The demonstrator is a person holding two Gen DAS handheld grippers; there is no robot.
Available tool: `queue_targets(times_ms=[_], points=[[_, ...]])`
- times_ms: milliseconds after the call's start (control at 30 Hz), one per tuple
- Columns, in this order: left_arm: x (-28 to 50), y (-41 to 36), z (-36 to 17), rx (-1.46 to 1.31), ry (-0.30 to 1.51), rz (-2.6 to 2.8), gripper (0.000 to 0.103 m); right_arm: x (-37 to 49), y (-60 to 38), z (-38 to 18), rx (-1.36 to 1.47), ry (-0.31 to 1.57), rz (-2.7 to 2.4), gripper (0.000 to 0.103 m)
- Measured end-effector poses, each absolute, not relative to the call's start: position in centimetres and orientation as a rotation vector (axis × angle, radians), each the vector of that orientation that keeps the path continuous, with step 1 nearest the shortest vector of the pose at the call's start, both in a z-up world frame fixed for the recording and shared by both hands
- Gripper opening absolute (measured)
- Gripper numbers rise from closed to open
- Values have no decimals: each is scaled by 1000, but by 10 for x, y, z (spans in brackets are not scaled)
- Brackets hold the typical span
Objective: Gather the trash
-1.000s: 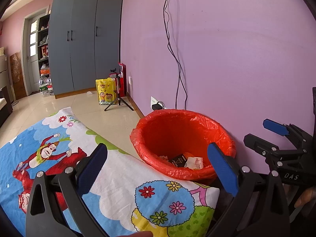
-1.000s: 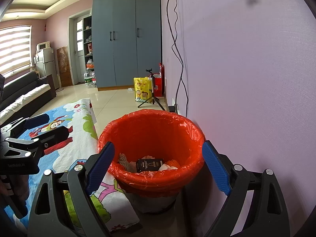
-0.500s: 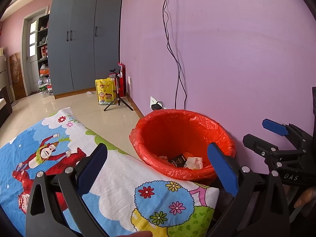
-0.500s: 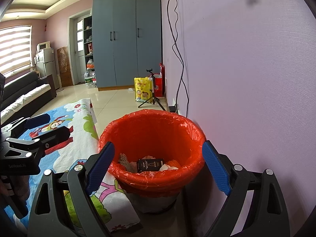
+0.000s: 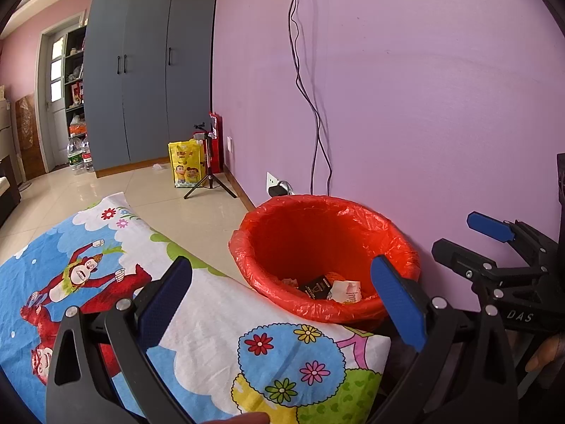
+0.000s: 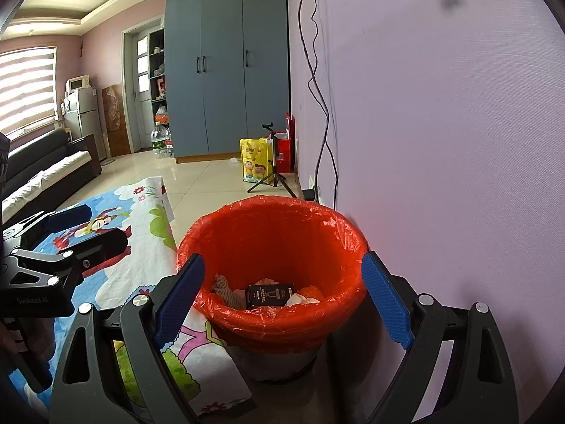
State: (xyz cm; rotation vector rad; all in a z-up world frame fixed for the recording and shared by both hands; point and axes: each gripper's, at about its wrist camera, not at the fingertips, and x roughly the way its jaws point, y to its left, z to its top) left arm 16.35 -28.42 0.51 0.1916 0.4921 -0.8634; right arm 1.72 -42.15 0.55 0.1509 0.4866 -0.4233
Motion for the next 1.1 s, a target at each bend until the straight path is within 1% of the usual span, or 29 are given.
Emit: queue_targets(times_ms=[1100], points=[[164, -284, 3, 168, 476, -874, 98, 17, -419, 4, 161, 484, -419, 84]])
